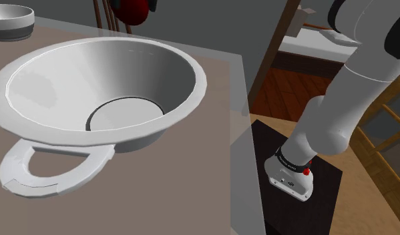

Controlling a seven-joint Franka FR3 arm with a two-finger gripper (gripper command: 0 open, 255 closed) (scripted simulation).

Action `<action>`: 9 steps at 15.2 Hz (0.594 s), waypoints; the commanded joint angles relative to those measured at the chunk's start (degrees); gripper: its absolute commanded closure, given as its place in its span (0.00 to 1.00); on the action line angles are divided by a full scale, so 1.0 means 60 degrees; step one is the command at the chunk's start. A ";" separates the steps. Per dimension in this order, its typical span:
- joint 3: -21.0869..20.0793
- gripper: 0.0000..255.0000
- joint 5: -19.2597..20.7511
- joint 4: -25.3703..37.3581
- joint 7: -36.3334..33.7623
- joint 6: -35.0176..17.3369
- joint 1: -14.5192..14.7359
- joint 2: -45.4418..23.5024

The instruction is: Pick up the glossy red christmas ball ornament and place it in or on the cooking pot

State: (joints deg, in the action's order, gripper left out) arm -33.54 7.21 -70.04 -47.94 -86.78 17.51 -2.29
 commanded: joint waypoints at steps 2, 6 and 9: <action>-0.0489 1.00 0.0798 0.0903 -0.0898 0.0321 0.0687 -0.0844; -0.0721 1.00 0.1451 0.1554 -0.1550 0.0509 0.1395 -0.1540; -0.0674 1.00 0.1090 0.0572 -0.1489 -0.0120 0.1077 -0.1091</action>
State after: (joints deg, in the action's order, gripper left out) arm -37.68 14.34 -64.85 -56.95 -86.25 24.50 -9.56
